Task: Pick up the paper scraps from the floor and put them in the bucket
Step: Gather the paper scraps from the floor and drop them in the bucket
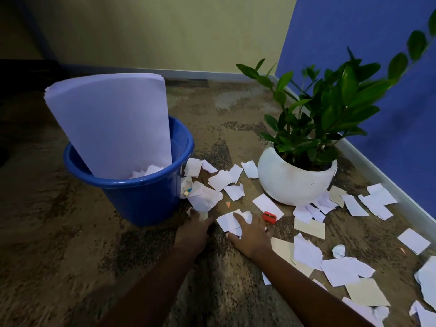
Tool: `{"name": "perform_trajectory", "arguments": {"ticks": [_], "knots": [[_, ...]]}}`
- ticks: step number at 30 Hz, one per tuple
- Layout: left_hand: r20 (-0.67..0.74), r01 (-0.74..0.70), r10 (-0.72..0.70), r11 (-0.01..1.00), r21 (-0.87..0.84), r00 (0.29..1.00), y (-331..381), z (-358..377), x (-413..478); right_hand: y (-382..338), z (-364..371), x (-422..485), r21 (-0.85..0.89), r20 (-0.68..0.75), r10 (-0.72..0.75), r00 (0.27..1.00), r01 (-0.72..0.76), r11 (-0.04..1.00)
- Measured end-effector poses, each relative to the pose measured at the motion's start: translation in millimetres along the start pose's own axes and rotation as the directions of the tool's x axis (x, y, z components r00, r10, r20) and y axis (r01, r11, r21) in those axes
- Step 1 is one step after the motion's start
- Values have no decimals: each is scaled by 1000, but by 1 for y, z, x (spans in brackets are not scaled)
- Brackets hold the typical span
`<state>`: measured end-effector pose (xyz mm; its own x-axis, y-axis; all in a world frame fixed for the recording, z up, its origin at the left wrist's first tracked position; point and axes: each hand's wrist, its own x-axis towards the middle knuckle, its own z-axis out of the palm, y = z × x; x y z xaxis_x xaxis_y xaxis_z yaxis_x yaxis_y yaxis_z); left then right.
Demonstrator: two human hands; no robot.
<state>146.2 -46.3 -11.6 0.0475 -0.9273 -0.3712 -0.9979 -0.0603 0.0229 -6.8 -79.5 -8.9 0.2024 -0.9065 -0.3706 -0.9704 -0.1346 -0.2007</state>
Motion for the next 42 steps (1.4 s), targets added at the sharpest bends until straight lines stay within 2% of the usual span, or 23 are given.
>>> {"name": "perform_trajectory", "arguments": {"ticks": [5, 9, 12, 15, 17, 18, 20, 21, 23, 25, 27, 31, 33, 35, 39, 40, 41, 42], "knots": [[-58, 34, -38, 997, -65, 998, 0, -3, -1, -6, -3, -7, 78, -140, -165, 976, 177, 981], [-135, 71, -93, 985, -158, 986, 3, -10, -5, -1, -14, -7, 347, -133, -167, 977, 204, 915], [-187, 94, -135, 972, -213, 973, 5, -16, -9, 7, -31, -7, 534, -154, -82, 985, 152, 832], [-194, 105, -196, 912, -397, 961, 10, -25, -13, 14, -48, -7, 730, -140, 84, 987, 46, 682], [-207, 54, -218, 801, -597, 954, 19, -31, -17, 16, -56, -11, 833, -91, 169, 981, -18, 552], [-191, 33, -236, 705, -708, 953, 26, -34, -19, 16, -59, -13, 877, -50, 200, 979, -53, 478], [-96, 42, -272, 460, -887, 958, 41, -39, -22, 13, -64, -17, 940, 18, 231, 973, -96, 329], [-42, 54, -271, 336, -940, 962, 47, -41, -23, 11, -67, -19, 951, 31, 229, 973, -100, 294], [59, 87, -242, 107, -990, 968, 58, -46, -22, 5, -71, -24, 940, 10, 192, 981, -75, 333], [161, 143, -187, -107, -984, 969, 69, -53, -26, 0, -75, -28, 897, -73, 136, 988, 6, 442], [253, 216, -157, -217, -952, 955, 76, -56, -28, -4, -78, -34, 843, -159, 40, 987, 114, 526], [291, 276, -14, -270, -923, 957, 80, -59, -32, -8, -74, -45, 706, -200, -190, 961, 276, 652], [285, 292, 67, -259, -920, 956, 77, -58, -33, -10, -68, -51, 704, -173, -245, 954, 293, 646], [282, 290, 69, -269, -918, 957, 74, -54, -33, -11, -61, -54, 807, -101, -245, 964, 223, 547], [304, 256, -81, -363, -896, 949, 69, -46, -41, 1, -62, -49, 960, 82, -180, 980, -29, 278], [307, 247, -121, -358, -901, 944, 67, -43, -42, 5, -62, -47, 961, 106, -149, 983, -63, 268], [304, 239, -158, -333, -912, 939, 63, -39, -41, 11, -61, -47, 944, 106, -112, 988, -65, 324], [295, 236, -191, -280, -930, 936, 60, -35, -40, 18, -59, -46, 892, 73, -97, 993, -22, 451]]}}
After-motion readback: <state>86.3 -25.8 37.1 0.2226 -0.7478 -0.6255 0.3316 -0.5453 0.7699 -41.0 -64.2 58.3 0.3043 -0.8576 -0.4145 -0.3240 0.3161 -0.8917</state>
